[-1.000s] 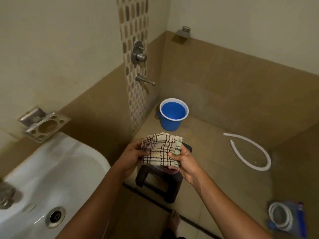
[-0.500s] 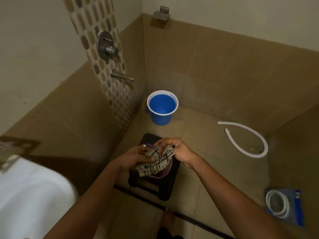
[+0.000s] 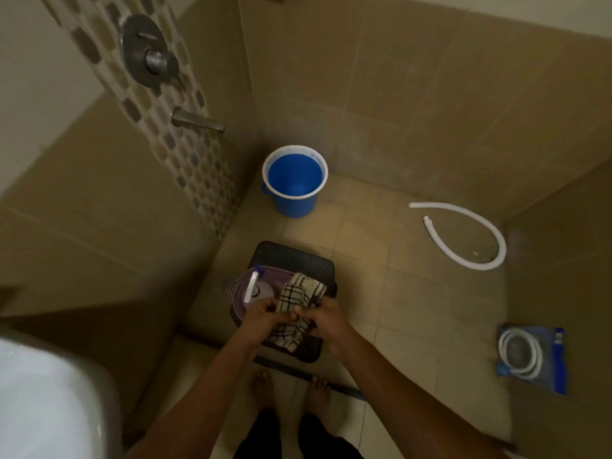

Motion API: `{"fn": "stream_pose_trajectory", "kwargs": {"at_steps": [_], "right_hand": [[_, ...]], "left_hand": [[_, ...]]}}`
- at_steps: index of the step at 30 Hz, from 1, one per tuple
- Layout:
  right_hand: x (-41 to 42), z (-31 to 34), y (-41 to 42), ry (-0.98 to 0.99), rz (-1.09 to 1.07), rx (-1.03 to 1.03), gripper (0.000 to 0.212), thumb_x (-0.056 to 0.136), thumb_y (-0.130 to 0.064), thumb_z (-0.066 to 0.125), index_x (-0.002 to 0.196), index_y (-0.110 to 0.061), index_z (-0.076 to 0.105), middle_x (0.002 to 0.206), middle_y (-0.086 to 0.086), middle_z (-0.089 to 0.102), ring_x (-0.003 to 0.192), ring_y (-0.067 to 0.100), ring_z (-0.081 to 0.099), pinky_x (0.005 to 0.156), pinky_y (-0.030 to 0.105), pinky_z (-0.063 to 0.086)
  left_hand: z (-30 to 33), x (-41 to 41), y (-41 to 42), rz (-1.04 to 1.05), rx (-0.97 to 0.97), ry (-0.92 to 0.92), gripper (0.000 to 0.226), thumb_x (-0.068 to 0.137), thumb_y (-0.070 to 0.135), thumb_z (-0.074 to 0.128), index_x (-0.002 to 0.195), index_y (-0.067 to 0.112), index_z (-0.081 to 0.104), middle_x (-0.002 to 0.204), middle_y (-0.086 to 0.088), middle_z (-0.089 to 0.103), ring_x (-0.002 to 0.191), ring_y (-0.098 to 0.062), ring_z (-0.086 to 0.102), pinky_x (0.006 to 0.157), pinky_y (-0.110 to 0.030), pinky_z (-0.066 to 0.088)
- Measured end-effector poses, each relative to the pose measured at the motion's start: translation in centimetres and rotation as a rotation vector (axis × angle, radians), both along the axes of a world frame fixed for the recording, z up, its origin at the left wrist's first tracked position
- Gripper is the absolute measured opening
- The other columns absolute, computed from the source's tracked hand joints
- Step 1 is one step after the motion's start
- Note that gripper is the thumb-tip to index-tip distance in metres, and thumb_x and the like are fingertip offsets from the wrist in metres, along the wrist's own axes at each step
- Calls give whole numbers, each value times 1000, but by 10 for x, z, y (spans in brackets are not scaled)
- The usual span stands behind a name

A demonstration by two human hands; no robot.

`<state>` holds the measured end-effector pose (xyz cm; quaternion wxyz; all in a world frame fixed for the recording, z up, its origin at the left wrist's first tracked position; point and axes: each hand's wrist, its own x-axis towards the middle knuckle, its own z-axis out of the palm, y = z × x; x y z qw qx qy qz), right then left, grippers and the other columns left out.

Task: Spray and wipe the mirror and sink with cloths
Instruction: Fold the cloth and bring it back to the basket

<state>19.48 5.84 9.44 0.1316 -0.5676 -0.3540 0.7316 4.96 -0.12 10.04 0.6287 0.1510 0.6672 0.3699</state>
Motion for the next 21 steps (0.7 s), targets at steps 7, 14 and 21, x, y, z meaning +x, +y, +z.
{"fn": "stream_pose_trajectory", "kwargs": {"at_steps": [7,14,21], "right_hand": [[-18,-37,0,-326,100,161,37,86,-13,74,122,-9,68,115,9,71,103,19,65,76,21,52],[-49,-71,19,-628,197,263,44,85,-22,76,126,-8,64,121,12,68,112,26,64,86,27,51],[-63,-108,31,-756,207,269,37,92,-19,66,127,-7,60,126,14,65,116,29,62,96,35,51]], "left_hand": [[-60,-15,10,-159,-107,168,15,84,3,70,96,12,68,95,-5,72,100,-28,69,83,-35,58],[-107,-24,33,-232,-149,343,24,88,5,67,111,7,64,93,3,64,94,-20,65,73,-25,53],[-150,-20,42,-274,-125,481,24,90,8,63,113,5,63,106,-7,68,97,-20,63,72,-24,47]]}}
